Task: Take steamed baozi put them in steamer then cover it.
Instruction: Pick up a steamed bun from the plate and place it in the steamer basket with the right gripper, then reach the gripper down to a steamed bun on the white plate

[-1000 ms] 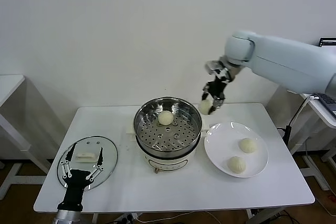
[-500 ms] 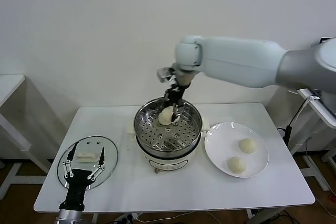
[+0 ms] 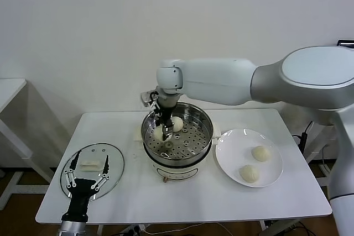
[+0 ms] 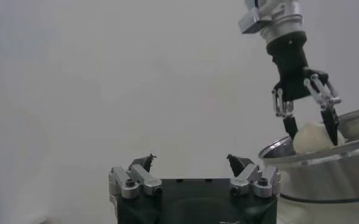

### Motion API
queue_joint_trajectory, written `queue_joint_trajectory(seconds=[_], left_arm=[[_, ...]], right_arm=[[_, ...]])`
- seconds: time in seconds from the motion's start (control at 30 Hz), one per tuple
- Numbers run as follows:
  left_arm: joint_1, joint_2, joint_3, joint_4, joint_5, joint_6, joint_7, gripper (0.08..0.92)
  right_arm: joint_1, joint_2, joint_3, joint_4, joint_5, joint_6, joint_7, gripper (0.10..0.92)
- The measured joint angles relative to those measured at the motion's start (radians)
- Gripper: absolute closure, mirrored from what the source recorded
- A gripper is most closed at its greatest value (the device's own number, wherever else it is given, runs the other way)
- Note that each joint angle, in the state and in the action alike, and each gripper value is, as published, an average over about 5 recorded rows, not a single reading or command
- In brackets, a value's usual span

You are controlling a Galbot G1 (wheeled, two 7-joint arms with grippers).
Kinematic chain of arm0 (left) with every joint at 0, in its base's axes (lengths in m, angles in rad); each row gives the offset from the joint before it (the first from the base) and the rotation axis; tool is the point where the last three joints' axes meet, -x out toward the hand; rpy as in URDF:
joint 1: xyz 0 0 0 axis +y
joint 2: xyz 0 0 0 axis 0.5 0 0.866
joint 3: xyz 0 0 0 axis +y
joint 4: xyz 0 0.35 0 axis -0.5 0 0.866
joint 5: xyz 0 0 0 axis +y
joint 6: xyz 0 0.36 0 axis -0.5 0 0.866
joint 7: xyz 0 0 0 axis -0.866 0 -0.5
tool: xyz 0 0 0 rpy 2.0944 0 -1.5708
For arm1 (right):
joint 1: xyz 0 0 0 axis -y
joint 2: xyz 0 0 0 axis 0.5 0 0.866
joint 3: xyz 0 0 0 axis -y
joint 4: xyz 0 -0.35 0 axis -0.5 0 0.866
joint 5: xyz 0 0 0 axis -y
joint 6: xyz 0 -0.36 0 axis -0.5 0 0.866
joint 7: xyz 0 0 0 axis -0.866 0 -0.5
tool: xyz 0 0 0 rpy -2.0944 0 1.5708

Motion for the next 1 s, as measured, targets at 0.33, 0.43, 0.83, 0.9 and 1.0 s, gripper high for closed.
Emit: queue_joint_trajectory(seconds=[0.33, 0.43, 0.83, 0.9, 1.0], left_arm=[[0.004, 0.002, -0.007, -0.004, -0.007, -0.001, -0.002, 0.177], [0.006, 0.004, -0.012, -0.005, -0.011, -0.002, -0.002, 0.177], [0.007, 0.005, -0.015, -0.005, -0.019, -0.003, -0.004, 0.177], [0.004, 0.007, -0.012, -0.003, -0.02, -0.002, -0.004, 0.177], [-0.001, 0.009, -0.006, -0.001, -0.019, 0.0, -0.005, 0.177]], right_arm=[[-0.046, 0.021, -0.005, -0.02, -0.011, -0.007, 0.032, 0.394], [-0.051, 0.021, -0.007, -0.019, -0.011, -0.007, 0.041, 0.348], [-0.021, -0.044, 0.025, 0.046, -0.035, -0.003, 0.056, 0.203], [-0.001, -0.082, 0.035, 0.078, -0.046, 0.003, 0.048, 0.203], [0.035, -0.157, 0.045, 0.128, -0.067, 0.016, 0.025, 0.203]])
